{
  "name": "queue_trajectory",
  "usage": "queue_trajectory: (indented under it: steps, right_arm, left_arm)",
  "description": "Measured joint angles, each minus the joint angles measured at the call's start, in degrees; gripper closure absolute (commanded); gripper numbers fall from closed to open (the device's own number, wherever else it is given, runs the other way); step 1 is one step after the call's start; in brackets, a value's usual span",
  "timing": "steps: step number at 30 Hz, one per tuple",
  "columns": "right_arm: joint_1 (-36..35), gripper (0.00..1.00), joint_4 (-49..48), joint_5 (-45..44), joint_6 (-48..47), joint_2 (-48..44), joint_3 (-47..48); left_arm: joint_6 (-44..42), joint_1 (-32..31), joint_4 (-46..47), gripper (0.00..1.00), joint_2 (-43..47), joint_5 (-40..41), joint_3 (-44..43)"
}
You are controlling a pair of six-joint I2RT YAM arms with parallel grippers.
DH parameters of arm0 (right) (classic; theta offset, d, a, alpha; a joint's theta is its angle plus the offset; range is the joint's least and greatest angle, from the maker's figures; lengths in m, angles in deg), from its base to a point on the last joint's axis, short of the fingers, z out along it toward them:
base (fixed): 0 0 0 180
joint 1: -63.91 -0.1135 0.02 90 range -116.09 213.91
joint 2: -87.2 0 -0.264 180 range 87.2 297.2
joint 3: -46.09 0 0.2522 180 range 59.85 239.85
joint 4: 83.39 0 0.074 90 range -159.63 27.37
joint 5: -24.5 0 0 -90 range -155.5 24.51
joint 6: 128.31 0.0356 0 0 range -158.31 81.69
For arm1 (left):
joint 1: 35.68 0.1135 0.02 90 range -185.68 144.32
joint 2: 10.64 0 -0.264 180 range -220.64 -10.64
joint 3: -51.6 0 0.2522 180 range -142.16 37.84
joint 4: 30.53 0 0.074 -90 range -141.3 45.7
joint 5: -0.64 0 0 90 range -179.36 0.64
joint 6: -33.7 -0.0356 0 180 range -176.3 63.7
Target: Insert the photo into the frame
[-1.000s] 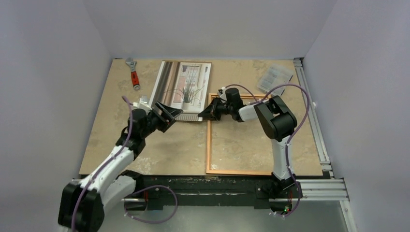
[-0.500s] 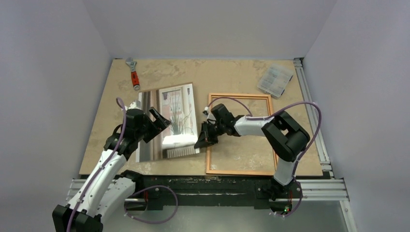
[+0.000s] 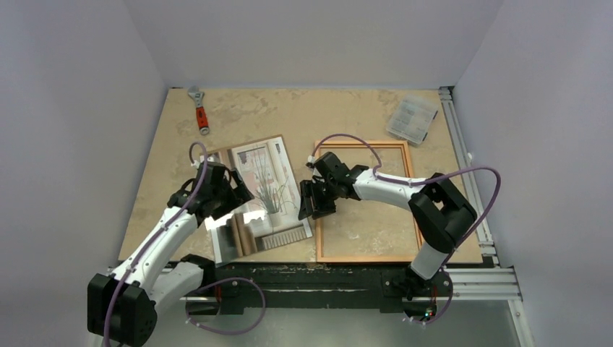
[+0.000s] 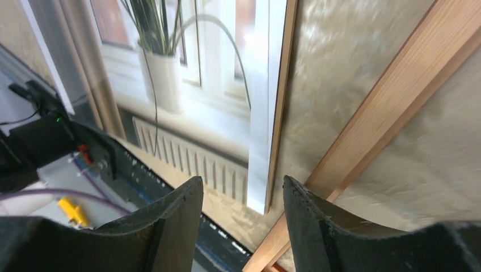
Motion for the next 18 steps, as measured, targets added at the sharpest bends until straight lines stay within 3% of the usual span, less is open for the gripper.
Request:
queue_trajectory:
  steps: [6,18]
  right_arm:
    - [0.26,0.47,6.67,-8.98,-5.2,3.34,10.93]
    - [0.55,0.49,9.05,-11.23,-7.08,15.04,21.88]
  left_arm:
    - [-2.47,2.62,-3.69,0.12,-4.17,2.21,-0.07]
    - [-7.08,20.55,-4.13,0.06,-10.19,0.13,0.09]
